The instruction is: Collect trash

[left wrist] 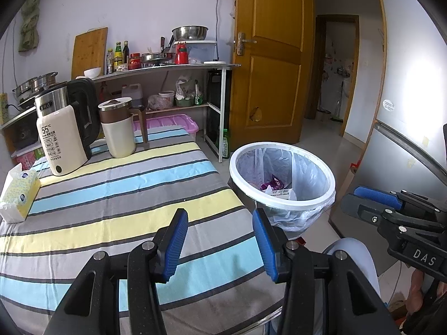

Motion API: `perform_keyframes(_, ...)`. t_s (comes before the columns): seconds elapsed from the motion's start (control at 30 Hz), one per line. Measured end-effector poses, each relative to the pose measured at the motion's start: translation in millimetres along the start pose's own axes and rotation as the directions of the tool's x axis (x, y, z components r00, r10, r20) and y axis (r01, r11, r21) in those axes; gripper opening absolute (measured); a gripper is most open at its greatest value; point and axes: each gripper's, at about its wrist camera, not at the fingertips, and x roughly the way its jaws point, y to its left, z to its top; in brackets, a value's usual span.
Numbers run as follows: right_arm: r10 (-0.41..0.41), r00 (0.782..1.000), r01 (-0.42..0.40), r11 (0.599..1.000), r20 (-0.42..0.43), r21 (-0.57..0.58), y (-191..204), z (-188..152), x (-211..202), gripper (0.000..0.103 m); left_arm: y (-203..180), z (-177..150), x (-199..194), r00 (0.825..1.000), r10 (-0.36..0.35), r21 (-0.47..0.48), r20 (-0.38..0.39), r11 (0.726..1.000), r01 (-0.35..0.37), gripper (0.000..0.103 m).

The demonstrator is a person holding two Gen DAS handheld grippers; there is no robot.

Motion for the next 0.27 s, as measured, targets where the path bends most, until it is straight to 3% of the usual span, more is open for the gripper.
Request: perform_keyframes(0.27,0.000,1.000,0.000,1.000,0.000,0.000,-0.3,0.1,0.1,0.035,-0.3,-0.2,-1.6,1.000,-0.014,-0.008,0.001,1.000,0.014,0.048)
